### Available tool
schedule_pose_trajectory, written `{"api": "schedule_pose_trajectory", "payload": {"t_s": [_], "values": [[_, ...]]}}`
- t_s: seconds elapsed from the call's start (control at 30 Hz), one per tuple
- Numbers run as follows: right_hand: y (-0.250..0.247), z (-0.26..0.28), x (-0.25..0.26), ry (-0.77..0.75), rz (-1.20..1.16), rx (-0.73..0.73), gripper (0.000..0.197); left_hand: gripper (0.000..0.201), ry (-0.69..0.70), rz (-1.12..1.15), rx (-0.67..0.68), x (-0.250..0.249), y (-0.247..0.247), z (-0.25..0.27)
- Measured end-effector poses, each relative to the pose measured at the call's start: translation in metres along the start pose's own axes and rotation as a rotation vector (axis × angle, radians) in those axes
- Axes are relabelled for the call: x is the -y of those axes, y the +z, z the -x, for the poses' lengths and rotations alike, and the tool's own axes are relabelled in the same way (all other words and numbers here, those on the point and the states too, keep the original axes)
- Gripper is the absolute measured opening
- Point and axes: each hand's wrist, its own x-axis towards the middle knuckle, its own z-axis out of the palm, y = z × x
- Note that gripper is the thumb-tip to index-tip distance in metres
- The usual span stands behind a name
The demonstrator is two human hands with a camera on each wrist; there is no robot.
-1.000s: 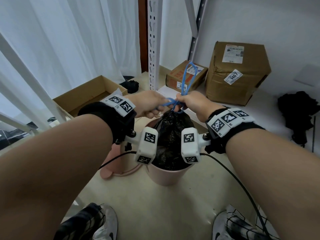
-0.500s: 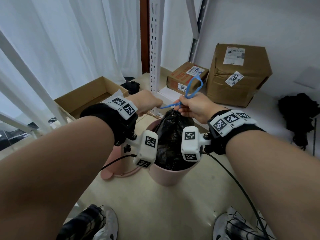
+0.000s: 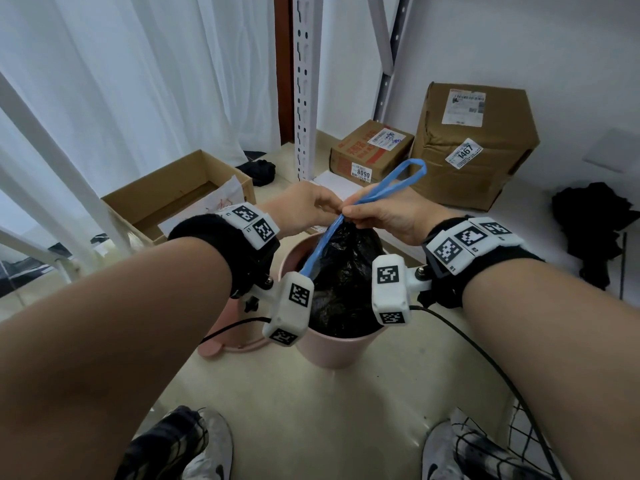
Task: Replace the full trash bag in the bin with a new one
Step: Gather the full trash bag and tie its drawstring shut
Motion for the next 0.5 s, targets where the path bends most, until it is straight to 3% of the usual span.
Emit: {"api": "schedule_pose_trajectory", "payload": {"t_s": [0.1,0.27,0.37,0.5], "values": [[-0.0016,0.004,0.0028,-0.04,0.067,-0.004,0.01,0.018,0.037,-0.031,-0.02,0.0039,0.0088,-0.003],[-0.0062,0.0077,0.0023,-0.042,0.118,-0.052,0.007,0.011,-0.055,-0.022,-0.032,0.0047,0.0104,-0.0085],[-0.008,0.0092,0.0019,-0.057,0.151,-0.04,0.007,0.007,-0.088,0.096,-0.012,0.0046,0.0104,-0.0079],[-0.0051,0.0061,0.0036,-0.09,0.232,-0.013,0.009,0.016,-0.151,0.223,-0.029,0.0055,0.0118,-0.0067]]}}
